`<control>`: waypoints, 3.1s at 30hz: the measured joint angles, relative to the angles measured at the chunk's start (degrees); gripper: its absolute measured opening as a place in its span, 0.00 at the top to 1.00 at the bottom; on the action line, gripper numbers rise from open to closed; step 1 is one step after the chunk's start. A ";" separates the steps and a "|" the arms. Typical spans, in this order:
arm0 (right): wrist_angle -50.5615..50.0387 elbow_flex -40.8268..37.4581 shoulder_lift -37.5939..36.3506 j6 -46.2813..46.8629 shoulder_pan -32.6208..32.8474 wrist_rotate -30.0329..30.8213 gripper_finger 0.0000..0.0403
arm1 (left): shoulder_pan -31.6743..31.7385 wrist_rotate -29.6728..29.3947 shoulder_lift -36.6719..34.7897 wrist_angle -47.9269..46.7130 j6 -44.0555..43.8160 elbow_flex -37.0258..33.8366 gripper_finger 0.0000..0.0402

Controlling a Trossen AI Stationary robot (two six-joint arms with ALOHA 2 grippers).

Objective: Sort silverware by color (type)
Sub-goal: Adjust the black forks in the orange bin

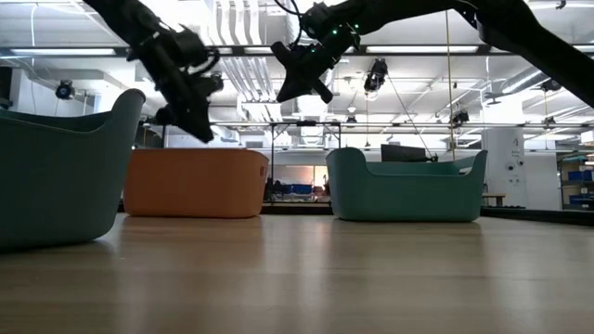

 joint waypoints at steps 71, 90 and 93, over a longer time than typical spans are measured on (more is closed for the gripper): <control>-0.37 -0.13 0.07 -2.58 -0.02 3.12 0.98 | -0.64 16.05 7.02 -6.08 -4.49 -1.00 0.81; -0.42 -0.13 0.07 -3.06 -0.02 3.12 0.98 | -0.47 6.54 10.57 -6.41 -17.56 4.88 0.81; -0.42 -0.13 0.07 -3.56 -0.02 3.12 0.98 | -0.47 6.46 11.76 -6.58 -18.47 5.89 0.82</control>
